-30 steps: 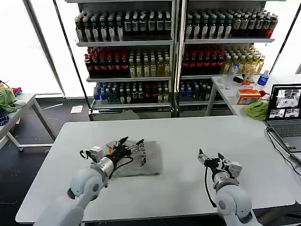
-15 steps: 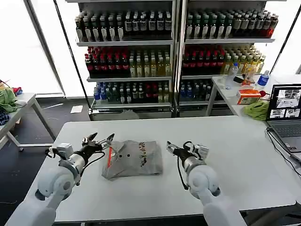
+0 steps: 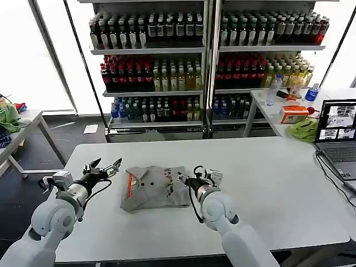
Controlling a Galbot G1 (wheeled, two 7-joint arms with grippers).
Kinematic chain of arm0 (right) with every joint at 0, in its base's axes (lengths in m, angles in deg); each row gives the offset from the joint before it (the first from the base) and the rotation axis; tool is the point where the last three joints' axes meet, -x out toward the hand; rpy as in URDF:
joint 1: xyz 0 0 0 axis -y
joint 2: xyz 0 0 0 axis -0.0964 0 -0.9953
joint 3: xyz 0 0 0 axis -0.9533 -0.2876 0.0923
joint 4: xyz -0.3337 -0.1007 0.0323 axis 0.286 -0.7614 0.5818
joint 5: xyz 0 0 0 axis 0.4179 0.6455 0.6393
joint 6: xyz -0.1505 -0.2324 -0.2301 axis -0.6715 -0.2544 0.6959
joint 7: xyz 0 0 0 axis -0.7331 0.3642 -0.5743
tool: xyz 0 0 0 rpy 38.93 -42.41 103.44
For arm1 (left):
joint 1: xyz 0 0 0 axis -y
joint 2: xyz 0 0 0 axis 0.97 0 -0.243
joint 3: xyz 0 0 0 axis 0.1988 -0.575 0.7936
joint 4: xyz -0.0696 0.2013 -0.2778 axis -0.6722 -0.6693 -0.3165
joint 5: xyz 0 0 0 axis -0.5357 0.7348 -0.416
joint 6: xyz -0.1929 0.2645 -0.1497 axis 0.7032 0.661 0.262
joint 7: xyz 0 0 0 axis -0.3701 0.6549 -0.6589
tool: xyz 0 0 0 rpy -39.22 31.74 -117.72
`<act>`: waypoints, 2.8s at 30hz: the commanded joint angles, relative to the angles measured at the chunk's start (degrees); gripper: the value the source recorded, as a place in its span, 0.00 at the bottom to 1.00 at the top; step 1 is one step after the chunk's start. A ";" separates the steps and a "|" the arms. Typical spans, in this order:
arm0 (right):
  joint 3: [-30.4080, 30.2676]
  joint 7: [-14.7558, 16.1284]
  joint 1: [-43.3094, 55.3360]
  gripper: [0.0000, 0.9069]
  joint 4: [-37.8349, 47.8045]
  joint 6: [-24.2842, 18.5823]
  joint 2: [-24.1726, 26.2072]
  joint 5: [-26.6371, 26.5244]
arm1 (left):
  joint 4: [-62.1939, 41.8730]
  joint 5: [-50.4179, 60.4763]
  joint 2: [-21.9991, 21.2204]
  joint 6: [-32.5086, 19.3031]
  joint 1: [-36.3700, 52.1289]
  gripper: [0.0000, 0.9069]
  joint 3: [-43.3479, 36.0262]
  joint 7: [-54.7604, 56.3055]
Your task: Fold and organize the clothes.
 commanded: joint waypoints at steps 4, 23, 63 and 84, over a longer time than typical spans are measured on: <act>-3.09 -0.29 0.62 0.89 3.31 -0.03 -1.47 0.02 | -0.24 -0.11 -0.02 0.13 -1.16 1.00 1.68 0.20; -2.73 -0.93 -1.16 0.00 1.94 -0.09 -0.65 1.70 | 0.61 -0.10 -0.51 0.23 -2.35 1.00 2.39 0.41; 12.28 5.60 -7.49 1.00 -5.69 -0.08 12.33 10.55 | 2.57 0.28 -1.89 1.05 -3.03 1.00 1.67 1.21; 7.50 -0.62 -11.54 1.00 -15.07 0.17 11.91 -6.27 | 3.23 0.38 -2.58 1.16 -5.22 1.00 2.84 1.20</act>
